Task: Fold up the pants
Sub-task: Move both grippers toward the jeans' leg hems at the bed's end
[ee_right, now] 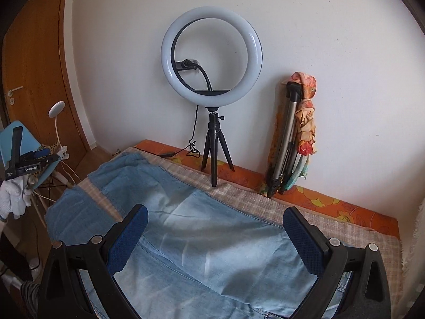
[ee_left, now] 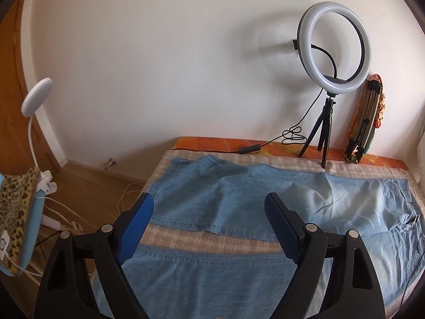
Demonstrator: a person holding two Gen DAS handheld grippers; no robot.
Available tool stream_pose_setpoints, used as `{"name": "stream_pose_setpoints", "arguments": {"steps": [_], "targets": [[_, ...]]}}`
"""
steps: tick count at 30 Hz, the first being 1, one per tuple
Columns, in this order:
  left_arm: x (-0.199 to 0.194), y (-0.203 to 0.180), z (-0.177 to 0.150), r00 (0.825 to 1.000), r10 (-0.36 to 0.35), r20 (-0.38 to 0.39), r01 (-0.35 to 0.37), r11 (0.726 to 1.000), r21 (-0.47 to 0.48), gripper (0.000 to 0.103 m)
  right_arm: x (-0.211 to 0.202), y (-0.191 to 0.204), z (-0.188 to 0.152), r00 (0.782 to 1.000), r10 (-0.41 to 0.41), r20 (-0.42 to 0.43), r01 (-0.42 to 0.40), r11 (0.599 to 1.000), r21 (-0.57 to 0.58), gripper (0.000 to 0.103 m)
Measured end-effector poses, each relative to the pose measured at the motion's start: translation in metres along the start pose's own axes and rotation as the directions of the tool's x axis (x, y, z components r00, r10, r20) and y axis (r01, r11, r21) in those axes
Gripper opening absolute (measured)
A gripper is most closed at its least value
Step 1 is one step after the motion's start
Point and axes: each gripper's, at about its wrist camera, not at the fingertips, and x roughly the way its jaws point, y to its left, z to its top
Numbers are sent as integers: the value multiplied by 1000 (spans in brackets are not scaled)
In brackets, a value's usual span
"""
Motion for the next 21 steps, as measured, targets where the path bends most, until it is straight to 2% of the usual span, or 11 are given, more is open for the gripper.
{"name": "stream_pose_setpoints", "arguments": {"steps": [2, 6, 10, 11, 16, 21], "targets": [[29, -5, 3, 999, -14, -34, 15, 1000, 5, 81, 38, -4, 2, 998, 30, -52, -30, 999, -9, 100], [83, -17, 6, 993, -50, -104, 51, 999, 1, 77, 115, -14, 1, 982, 83, -171, -86, 996, -9, 86], [126, -26, 9, 984, -86, -157, 85, 996, -12, 67, 180, -15, -3, 962, 112, -251, -128, 990, -50, 83], [135, -30, 10, 982, -90, -166, 91, 996, -6, 61, 195, -16, -4, 956, 121, -268, -140, 989, -51, 81], [174, -40, 6, 970, -113, -217, 121, 992, 25, 36, 250, -16, -8, 931, 171, -321, -199, 978, -58, 75], [206, -41, 0, 956, -129, -262, 143, 989, 32, 28, 283, -12, -15, 909, 195, -368, -243, 966, -88, 75]]}}
